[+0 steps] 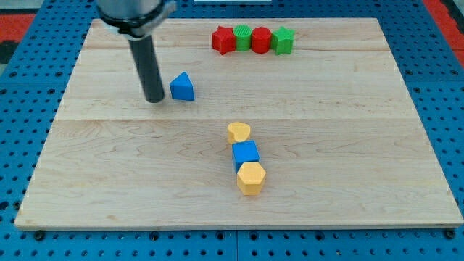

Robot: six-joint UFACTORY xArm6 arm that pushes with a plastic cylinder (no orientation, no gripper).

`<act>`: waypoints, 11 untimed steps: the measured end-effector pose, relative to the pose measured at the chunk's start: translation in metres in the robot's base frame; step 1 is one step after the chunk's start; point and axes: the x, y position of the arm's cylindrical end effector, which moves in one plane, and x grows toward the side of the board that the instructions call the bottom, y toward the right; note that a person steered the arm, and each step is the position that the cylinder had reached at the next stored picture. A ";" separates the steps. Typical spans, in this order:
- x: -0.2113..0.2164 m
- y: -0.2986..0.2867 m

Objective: Move the triangle at the top left side of the yellow heart

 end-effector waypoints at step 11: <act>-0.008 0.114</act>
